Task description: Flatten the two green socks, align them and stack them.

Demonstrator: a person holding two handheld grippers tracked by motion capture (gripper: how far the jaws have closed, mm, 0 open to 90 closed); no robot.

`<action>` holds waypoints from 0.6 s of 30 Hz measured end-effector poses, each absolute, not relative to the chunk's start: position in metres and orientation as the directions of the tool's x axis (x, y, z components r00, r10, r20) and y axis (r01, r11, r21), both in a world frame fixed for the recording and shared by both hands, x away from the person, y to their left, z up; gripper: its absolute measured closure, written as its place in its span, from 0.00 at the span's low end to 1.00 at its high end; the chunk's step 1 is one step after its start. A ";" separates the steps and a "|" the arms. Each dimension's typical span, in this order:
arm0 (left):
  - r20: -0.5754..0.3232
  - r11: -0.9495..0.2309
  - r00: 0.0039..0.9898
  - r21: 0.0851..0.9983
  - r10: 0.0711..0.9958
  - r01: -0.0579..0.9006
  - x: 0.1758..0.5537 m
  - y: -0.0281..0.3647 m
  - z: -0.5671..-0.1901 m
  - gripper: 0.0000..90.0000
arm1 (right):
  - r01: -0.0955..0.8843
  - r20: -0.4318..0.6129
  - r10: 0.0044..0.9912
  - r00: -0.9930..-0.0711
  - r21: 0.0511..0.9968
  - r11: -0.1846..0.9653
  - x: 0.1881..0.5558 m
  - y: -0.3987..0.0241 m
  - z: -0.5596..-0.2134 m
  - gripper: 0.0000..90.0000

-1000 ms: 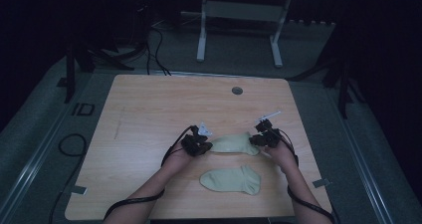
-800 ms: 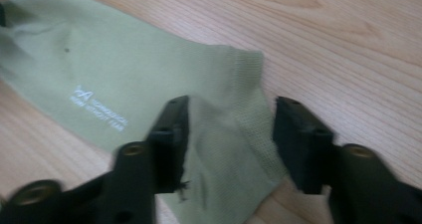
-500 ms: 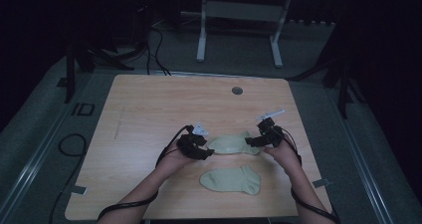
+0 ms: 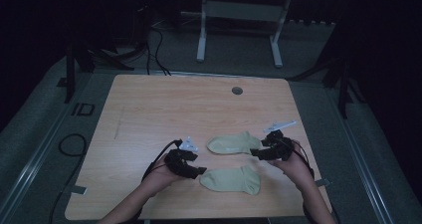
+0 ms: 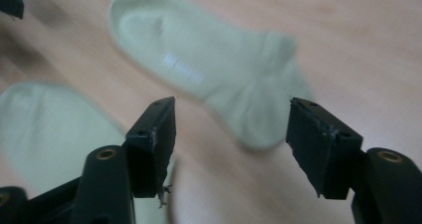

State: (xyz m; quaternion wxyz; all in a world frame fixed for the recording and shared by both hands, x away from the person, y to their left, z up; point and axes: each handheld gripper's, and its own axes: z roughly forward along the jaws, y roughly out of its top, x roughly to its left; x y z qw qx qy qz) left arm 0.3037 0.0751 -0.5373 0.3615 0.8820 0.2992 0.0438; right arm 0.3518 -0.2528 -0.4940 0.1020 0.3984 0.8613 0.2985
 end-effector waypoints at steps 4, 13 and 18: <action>-0.150 -0.578 0.828 0.649 0.540 0.495 0.293 0.072 -0.542 0.41 | 0.642 0.094 0.735 -0.672 0.567 0.515 0.336 -0.256 -0.505 0.47; -0.134 -0.621 0.853 0.630 0.504 0.466 0.285 0.062 -0.552 0.51 | 0.637 0.088 0.712 -0.696 0.532 0.557 0.291 -0.253 -0.526 0.60; -0.081 -0.664 0.872 0.615 0.483 0.425 0.281 0.055 -0.557 0.55 | 0.612 0.002 0.704 -0.710 0.497 0.615 0.280 -0.246 -0.537 0.64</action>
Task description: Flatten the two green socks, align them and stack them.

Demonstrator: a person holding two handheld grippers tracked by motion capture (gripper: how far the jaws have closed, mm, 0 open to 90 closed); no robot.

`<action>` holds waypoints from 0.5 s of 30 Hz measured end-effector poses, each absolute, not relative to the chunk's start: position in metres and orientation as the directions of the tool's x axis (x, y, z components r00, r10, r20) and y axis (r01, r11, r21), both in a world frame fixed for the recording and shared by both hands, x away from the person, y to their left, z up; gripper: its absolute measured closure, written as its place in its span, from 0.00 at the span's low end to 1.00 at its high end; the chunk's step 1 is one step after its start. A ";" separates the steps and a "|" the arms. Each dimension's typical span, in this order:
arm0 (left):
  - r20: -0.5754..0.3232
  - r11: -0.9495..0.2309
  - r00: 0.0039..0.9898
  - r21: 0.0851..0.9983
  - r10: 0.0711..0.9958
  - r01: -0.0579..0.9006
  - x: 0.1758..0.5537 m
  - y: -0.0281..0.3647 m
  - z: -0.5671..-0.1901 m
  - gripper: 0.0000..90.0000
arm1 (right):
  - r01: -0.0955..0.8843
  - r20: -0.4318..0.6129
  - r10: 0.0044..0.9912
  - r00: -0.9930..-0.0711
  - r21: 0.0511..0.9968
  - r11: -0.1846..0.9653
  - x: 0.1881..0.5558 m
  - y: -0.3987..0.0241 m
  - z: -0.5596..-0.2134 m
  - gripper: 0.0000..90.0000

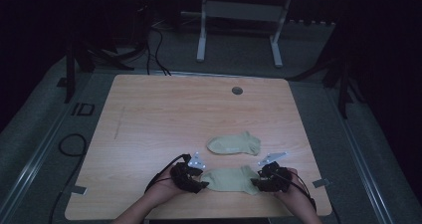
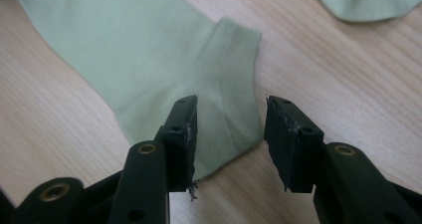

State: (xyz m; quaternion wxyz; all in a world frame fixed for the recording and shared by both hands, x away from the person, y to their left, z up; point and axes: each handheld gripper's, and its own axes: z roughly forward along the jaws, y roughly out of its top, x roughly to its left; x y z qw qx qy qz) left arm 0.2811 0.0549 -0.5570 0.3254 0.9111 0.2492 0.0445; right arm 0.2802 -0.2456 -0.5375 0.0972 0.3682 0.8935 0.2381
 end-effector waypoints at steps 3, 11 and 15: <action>-0.053 -0.672 0.870 0.612 0.490 0.416 0.280 0.052 -0.556 0.65 | 0.616 -0.021 0.713 -0.700 0.487 0.619 0.279 -0.244 -0.542 0.68; -0.056 -0.660 0.858 0.614 0.511 0.433 0.281 0.048 -0.557 0.94 | 0.612 0.002 0.708 -0.706 0.505 0.608 0.277 -0.243 -0.544 0.91; -0.053 -0.651 0.853 0.622 0.519 0.435 0.281 0.048 -0.556 0.96 | 0.635 0.033 0.722 -0.691 0.506 0.584 0.278 -0.244 -0.542 0.93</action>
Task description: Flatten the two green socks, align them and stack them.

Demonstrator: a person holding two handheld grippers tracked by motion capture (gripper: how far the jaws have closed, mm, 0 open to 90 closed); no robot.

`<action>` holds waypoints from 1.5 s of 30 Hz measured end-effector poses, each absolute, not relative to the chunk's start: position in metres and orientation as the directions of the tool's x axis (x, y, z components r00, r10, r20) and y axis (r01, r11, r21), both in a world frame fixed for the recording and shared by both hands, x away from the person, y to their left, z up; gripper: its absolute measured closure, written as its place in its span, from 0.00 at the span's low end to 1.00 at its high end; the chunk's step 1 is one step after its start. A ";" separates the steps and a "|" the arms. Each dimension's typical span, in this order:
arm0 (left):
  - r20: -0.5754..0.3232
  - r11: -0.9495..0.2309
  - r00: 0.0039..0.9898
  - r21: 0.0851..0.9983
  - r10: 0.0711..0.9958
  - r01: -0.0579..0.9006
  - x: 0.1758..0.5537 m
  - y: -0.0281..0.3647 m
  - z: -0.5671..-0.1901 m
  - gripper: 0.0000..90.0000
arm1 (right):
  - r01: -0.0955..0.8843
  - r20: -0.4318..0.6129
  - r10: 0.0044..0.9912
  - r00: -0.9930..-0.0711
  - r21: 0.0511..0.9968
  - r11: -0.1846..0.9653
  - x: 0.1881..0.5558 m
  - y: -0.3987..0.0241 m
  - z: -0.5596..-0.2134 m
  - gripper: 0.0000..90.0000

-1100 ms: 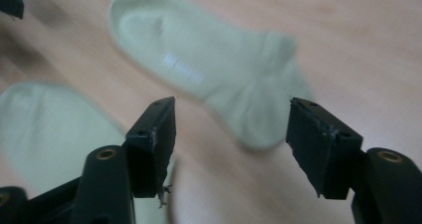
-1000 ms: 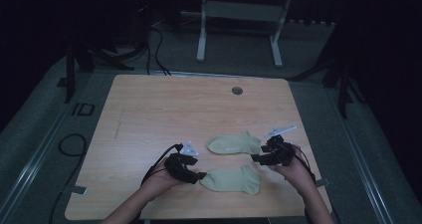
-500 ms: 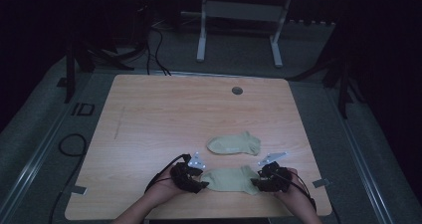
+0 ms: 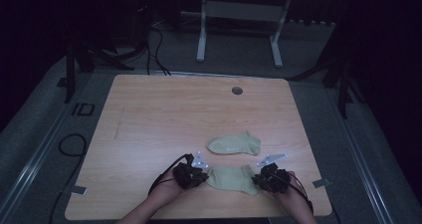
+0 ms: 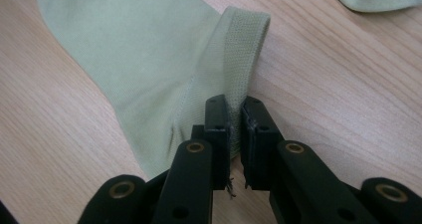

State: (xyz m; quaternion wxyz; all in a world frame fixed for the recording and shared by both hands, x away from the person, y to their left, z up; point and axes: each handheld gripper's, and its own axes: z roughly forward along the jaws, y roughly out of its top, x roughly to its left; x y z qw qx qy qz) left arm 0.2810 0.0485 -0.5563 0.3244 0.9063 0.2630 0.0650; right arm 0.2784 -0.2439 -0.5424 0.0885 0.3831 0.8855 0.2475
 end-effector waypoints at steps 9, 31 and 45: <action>-0.073 -0.588 0.836 0.677 0.544 0.442 0.290 0.057 -0.526 0.97 | 0.619 0.043 0.738 -0.673 0.579 0.531 0.284 -0.252 -0.509 0.93; -0.069 -0.539 0.756 0.659 0.652 0.524 0.360 0.041 -0.512 0.97 | 0.693 0.056 0.791 -0.610 0.522 0.497 0.388 -0.254 -0.494 0.92; -0.083 -0.533 0.719 0.614 0.690 0.582 0.379 0.033 -0.546 0.96 | 0.741 0.092 0.810 -0.579 0.473 0.476 0.417 -0.254 -0.520 0.86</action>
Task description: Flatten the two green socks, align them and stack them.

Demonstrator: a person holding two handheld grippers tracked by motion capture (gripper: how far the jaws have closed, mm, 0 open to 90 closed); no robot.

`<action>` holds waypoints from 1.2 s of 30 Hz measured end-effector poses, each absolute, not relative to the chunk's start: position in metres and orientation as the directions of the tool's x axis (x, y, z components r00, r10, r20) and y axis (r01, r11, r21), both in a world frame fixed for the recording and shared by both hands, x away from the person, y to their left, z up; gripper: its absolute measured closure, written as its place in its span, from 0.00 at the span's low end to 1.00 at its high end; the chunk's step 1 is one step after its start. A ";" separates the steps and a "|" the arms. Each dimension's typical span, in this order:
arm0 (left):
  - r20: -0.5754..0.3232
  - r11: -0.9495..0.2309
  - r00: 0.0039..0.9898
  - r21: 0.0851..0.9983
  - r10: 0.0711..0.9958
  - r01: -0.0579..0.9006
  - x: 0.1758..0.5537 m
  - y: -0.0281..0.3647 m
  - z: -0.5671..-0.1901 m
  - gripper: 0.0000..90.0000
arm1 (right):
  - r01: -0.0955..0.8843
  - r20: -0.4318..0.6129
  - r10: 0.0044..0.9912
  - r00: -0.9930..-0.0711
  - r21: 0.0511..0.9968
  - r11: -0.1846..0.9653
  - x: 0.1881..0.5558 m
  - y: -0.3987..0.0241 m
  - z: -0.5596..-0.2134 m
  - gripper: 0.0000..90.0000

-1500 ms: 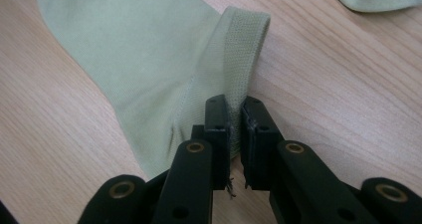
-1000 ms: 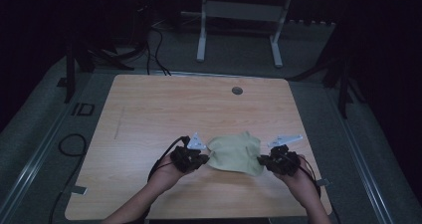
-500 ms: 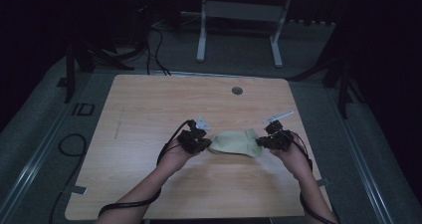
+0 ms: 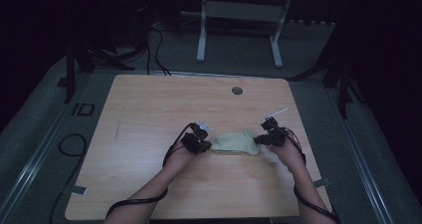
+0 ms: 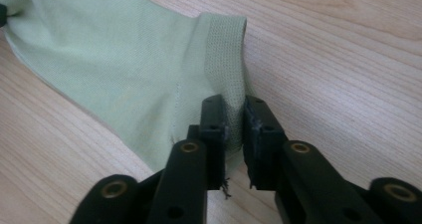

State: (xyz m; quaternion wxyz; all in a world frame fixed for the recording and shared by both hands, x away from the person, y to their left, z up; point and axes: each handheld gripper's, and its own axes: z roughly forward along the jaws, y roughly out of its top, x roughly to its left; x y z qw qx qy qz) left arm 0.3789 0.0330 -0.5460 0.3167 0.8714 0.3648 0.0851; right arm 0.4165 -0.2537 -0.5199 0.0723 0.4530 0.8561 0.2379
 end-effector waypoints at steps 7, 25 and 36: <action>-0.101 -0.507 0.711 0.632 0.696 0.586 0.376 0.036 -0.544 0.62 | 0.738 0.079 0.810 -0.581 0.471 0.484 0.415 -0.252 -0.519 0.62; -0.159 -0.392 0.682 0.716 0.714 0.578 0.351 0.069 -0.544 0.23 | 0.663 0.129 0.748 -0.650 0.578 0.476 0.382 -0.260 -0.510 0.25; -0.097 -0.364 0.637 0.751 0.765 0.551 0.343 0.078 -0.558 0.02 | 0.573 0.077 0.746 -0.661 0.694 0.436 0.366 -0.267 -0.535 0.15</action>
